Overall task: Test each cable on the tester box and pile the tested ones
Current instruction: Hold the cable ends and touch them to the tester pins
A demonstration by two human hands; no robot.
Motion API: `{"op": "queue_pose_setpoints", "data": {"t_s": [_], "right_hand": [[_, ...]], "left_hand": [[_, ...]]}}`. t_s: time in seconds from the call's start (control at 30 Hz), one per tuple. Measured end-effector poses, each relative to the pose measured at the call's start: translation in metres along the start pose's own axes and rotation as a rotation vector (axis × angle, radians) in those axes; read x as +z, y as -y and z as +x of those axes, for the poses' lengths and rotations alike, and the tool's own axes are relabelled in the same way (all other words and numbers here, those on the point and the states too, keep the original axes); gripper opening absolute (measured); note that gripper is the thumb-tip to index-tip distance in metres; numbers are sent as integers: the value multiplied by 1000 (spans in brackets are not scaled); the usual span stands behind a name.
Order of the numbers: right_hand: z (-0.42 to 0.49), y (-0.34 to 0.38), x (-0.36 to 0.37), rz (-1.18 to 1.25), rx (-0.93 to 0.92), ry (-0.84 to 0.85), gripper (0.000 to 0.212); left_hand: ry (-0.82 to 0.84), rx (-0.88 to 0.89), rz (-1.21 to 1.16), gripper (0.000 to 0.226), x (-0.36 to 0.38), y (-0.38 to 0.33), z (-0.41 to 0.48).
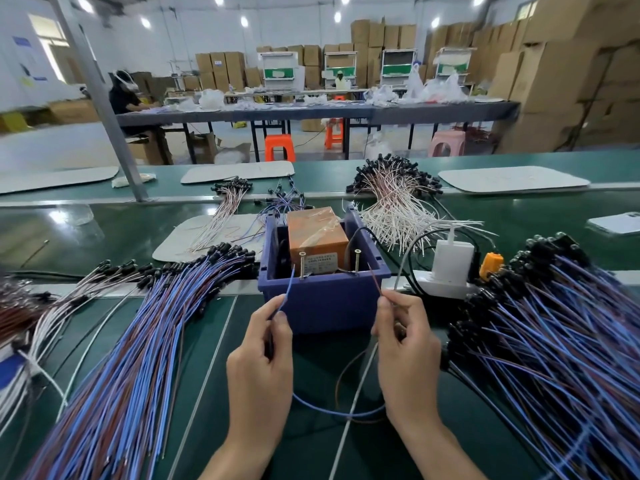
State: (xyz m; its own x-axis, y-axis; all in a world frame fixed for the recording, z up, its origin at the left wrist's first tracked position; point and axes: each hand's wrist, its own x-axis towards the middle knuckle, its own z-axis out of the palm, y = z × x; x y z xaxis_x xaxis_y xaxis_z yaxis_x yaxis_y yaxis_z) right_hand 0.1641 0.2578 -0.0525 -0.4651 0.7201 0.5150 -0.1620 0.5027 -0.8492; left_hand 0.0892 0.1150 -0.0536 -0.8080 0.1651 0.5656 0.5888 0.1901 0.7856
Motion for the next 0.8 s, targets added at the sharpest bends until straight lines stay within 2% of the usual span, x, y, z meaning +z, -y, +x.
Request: {"op": "queue_pose_setpoints", "data": {"t_s": [0.2, 0.8], "right_hand": [[0, -3, 3, -57, -55, 19, 14], [0, -6, 1, -44, -23, 60, 12]], "left_hand": [[-9, -18, 11, 23, 0, 0, -1], [3, -15, -8, 21, 1, 0, -1]]}}
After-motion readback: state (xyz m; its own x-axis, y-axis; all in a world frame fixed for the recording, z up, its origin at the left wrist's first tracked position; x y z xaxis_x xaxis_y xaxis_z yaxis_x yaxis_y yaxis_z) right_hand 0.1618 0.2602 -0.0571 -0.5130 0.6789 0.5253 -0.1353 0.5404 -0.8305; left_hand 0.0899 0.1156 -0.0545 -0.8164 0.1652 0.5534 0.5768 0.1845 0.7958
